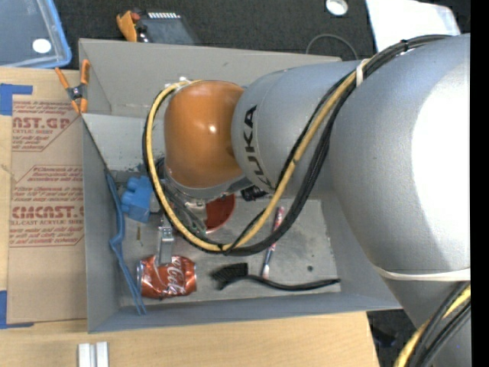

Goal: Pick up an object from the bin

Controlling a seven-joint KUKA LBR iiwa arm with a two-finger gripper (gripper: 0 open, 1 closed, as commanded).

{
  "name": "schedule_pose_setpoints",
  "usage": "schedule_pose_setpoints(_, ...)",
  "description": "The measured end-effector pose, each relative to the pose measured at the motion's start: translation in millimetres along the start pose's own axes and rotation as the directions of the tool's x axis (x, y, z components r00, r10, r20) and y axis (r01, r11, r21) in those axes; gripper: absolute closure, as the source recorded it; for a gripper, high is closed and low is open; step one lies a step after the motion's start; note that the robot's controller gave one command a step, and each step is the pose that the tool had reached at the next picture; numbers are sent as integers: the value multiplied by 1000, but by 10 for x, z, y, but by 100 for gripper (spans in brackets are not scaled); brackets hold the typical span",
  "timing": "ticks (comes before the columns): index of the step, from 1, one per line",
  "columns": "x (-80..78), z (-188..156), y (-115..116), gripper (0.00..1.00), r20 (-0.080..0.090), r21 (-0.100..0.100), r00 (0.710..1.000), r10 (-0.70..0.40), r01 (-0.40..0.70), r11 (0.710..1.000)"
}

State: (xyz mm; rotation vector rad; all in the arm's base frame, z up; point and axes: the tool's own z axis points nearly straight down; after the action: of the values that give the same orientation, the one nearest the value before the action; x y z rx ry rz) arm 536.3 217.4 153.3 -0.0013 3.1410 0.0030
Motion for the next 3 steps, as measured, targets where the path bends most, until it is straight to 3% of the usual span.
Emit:
schedule_pose_setpoints(1, 0, 0, 1, 0, 0, 0, 1000, 0, 0, 1000)
schedule_pose_setpoints(2, 458, 714, 87, 0, 4, -1, 1000, -29, 29, 1000)
schedule_pose_setpoints(3, 498, 824, 160, 0, 22, -4, 995, -94, 94, 996)
